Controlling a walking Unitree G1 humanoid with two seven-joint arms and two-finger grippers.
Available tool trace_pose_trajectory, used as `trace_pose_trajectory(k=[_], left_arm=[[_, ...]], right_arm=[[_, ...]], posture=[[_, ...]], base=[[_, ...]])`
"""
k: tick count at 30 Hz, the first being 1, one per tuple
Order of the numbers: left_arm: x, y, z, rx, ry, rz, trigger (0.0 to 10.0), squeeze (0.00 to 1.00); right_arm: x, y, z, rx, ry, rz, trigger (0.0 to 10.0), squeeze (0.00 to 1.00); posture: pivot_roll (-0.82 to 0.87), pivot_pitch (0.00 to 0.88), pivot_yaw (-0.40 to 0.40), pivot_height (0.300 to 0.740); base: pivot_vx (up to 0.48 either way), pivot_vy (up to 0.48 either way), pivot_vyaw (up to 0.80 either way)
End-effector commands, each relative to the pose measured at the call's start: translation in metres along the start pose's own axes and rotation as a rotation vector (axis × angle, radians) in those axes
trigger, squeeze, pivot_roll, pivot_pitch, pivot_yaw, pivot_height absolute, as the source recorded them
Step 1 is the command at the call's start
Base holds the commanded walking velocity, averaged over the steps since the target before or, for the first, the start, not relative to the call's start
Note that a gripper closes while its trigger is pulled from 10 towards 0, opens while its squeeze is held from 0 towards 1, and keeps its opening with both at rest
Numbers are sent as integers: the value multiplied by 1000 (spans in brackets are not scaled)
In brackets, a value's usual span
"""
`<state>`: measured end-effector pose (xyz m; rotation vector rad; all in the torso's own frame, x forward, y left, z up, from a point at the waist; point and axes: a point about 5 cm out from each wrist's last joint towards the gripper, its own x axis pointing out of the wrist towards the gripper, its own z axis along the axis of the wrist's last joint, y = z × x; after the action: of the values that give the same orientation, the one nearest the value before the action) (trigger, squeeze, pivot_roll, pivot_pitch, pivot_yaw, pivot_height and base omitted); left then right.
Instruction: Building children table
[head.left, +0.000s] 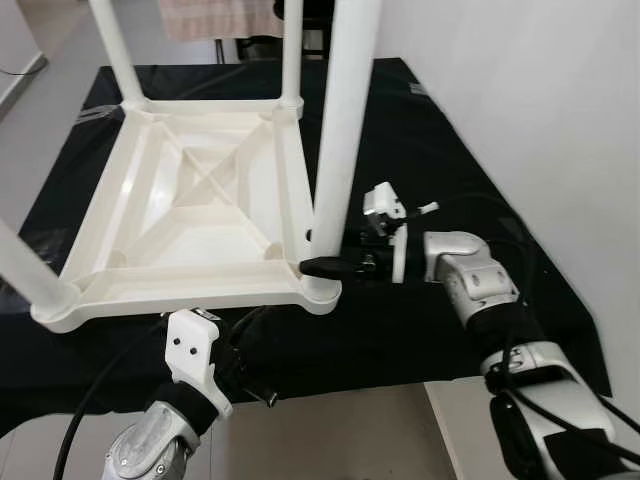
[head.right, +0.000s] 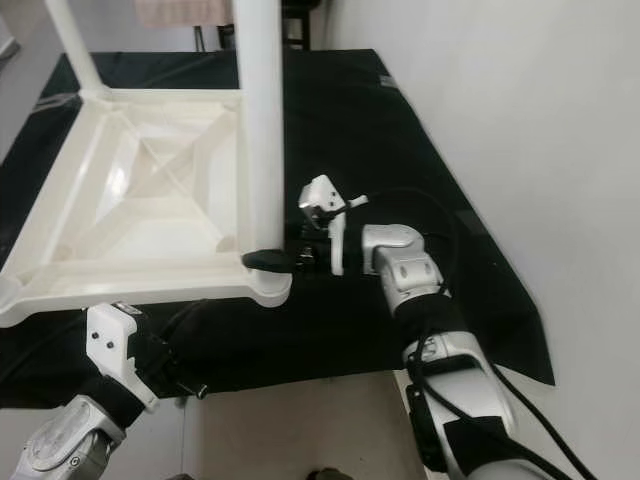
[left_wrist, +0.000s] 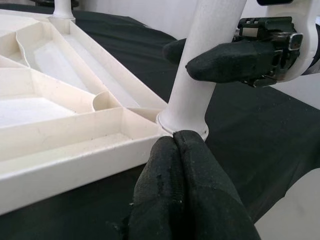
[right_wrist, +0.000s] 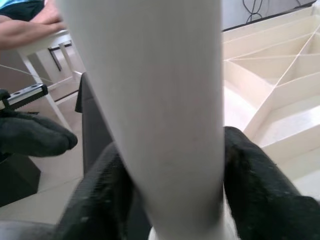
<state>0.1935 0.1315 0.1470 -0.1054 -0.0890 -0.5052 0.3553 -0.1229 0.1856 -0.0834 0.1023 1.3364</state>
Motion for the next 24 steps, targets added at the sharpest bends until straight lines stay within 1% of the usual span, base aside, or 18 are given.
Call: trace_pose_trajectory(k=[1,4,7,9,10,11,12,13,14,15,16,17,18,19,21,24], left_arm=[[-2,-2,-1,-5,9,-5,10000,0],[-2,-2,-1,-5,9,-5,10000,0],[-2,-2,0,-6,8,-5,10000,0],[-3,-2,1,-6,7,-5,10000,0],[-3,-2,1,-6,7,-5,10000,0],[-5,0,1,-6,7,-5,10000,0],[-5,1,2,-6,7,-5,10000,0],[-5,1,2,-6,7,-5,10000,0],[-5,1,2,-6,7,-5,10000,0],[-5,1,3,-6,6,-5,10000,0],[-4,2,2,-5,8,-5,10000,0],[-4,2,2,-4,9,-5,10000,0],[-4,2,2,-4,9,-5,10000,0],[-4,2,2,-4,9,-5,10000,0],[-2,2,1,-3,10,-6,10000,0],[-1,2,1,-1,7,-3,10000,0]], right_arm=[[-14,-1,-2,-9,-20,-37,0,0],[-15,0,-3,-12,-27,-40,0,0],[-20,7,-9,-41,-39,-126,0,0],[-12,17,-20,-28,-28,-352,0,0],[-12,17,-20,-28,-28,-352,0,0],[-7,19,-28,5,-32,-764,0,0],[-8,20,-29,13,-33,-859,0,0],[-4,30,-34,44,-24,-933,0,0],[-4,30,-34,44,-24,-933,0,0],[6,47,-36,39,-32,-942,0,0],[15,53,-40,47,-23,-926,0,0],[21,55,-42,50,-15,-909,0,0],[21,55,-42,50,-15,-909,0,0],[25,56,-44,56,-8,-902,0,0],[29,57,-40,15,2,-863,0,0],[32,58,-39,0,17,-849,0,0]], posture=[[72,118,-60,740],[72,118,-60,740],[63,131,-56,740],[53,136,-58,740],[53,136,-58,740],[42,143,-53,740],[42,143,-53,740],[33,150,-47,740],[33,150,-47,740],[36,151,-45,740],[42,142,-35,740],[42,142,-35,740],[42,142,-35,740],[42,142,-35,740],[48,133,-54,740],[49,135,-58,740]], base=[[0,0,0],[0,0,0],[0,0,0],[0,0,0],[0,0,0],[0,0,0],[0,0,0],[0,0,0],[0,0,0],[0,0,0],[0,0,0],[0,0,0],[0,0,0],[0,0,0],[0,0,0],[0,0,0]])
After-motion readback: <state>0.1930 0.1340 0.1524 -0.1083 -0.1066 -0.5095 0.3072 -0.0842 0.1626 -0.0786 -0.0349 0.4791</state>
